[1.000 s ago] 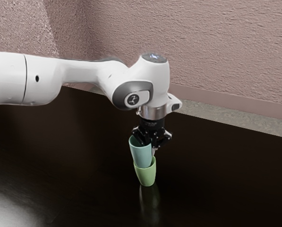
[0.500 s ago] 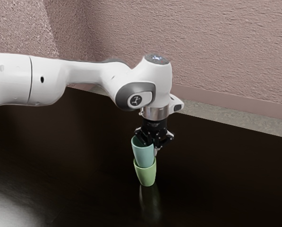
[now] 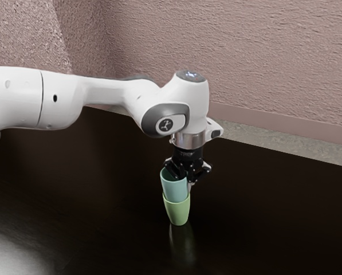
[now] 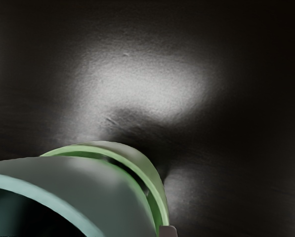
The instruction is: Place the left cup onto the right cup
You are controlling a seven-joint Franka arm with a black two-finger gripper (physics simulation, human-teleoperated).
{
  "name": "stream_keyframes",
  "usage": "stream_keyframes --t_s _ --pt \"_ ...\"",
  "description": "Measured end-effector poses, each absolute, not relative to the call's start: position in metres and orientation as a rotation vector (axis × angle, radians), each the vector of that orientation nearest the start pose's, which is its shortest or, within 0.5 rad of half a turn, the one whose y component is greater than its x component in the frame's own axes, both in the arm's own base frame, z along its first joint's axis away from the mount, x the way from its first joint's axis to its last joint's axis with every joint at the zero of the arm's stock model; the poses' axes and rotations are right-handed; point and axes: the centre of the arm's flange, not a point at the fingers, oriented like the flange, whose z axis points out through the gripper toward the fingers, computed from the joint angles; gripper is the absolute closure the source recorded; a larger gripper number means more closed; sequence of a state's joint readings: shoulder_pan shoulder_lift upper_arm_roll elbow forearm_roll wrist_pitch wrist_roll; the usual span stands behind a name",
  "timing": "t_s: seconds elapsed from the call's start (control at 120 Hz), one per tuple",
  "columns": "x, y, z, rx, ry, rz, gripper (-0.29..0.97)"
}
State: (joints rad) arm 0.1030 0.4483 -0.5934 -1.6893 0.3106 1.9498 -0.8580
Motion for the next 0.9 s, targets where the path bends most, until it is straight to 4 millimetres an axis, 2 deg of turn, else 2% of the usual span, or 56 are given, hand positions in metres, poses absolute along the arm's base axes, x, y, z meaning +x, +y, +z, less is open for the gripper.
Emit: stream_keyframes --t_s 0.2,0.4,0.542,0.7,0.9 --pt "0.5983 -0.2501 0.3597 -3.025 -0.414 0.094 0.75" --pt "0.5992 -0.2501 0.3572 -3.032 -0.414 0.094 0.35" --pt "0.5997 -0.2504 0.3570 -3.037 -0.412 0.090 0.18" --pt "0.6001 -0.2506 0.3564 -3.039 -0.410 0.089 0.09" --pt "0.6002 -0.2507 0.3561 -3.041 -0.408 0.089 0.03"
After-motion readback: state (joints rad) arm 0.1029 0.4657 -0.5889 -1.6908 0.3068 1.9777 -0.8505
